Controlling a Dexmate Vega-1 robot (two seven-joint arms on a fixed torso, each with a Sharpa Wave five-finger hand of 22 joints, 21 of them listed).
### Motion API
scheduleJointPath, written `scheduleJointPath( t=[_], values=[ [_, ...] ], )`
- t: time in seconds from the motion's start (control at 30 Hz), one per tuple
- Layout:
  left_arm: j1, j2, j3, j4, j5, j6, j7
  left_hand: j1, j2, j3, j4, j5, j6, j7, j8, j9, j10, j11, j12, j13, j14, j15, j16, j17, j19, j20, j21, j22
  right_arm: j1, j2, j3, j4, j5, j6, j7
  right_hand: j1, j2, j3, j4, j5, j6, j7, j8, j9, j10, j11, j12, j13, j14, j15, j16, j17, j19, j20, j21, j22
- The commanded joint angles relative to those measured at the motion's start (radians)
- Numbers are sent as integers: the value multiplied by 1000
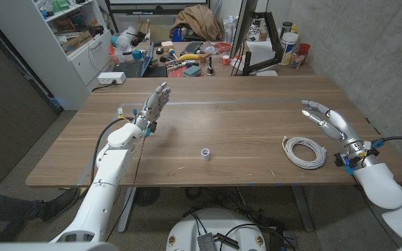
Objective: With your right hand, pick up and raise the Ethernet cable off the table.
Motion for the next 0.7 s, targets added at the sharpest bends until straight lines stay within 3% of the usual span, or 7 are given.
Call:
scheduleJointPath(
  t=[0.03, 0.6, 0.63, 0.7],
  values=[
    [3, -3, -1, -15, -4, -2, 3, 11, 2, -3, -1, -6, 6, 0, 5, 2, 5, 4, 6, 6, 4, 5, 7, 2, 0, -29, -2, 2, -31, 6, 18, -25, -100, -6, -40, 2, -8, -2, -2, 9, 4, -4, 1, 2, 10, -2, 0, 4, 10, -18, -2, 4, 12, -25, -3, 3],
    [3, -12, -3, -10, -13, -8, 2, 13, 4, -6, -1, -7, 7, 1, 4, 2, 4, 4, 5, 6, 4, 6, 6, 2, 0, -29, -3, 2, -89, 10, 51, -69, -220, -15, -99, 5, -8, -2, -3, 19, 6, -8, 1, 3, 10, -6, -2, 4, 13, -24, -3, 4, 13, -26, -13, 3],
    [2, -14, -4, -8, -15, -11, 2, 13, 4, -6, -1, -7, 7, 0, 4, 2, 3, 2, 4, 6, 3, 6, 6, 2, 0, -29, -3, 2, -92, 13, 52, -73, -224, -17, -102, 6, -7, -2, -3, 21, 6, -8, 1, 3, 8, -17, -3, 4, 13, -23, -3, 4, 14, -25, -15, 3],
    [3, -17, -6, -7, -20, -14, 1, 13, 4, -7, -1, -7, 8, 0, 4, 2, 3, 2, 4, 6, 3, 6, 6, 2, 1, -29, -2, 2, -97, 15, 52, -76, -234, -17, -109, 6, -7, -2, -2, 24, 6, -8, 0, 3, 11, -9, -2, 4, 15, -24, -3, 4, 15, -25, -18, 3]
  ],
)
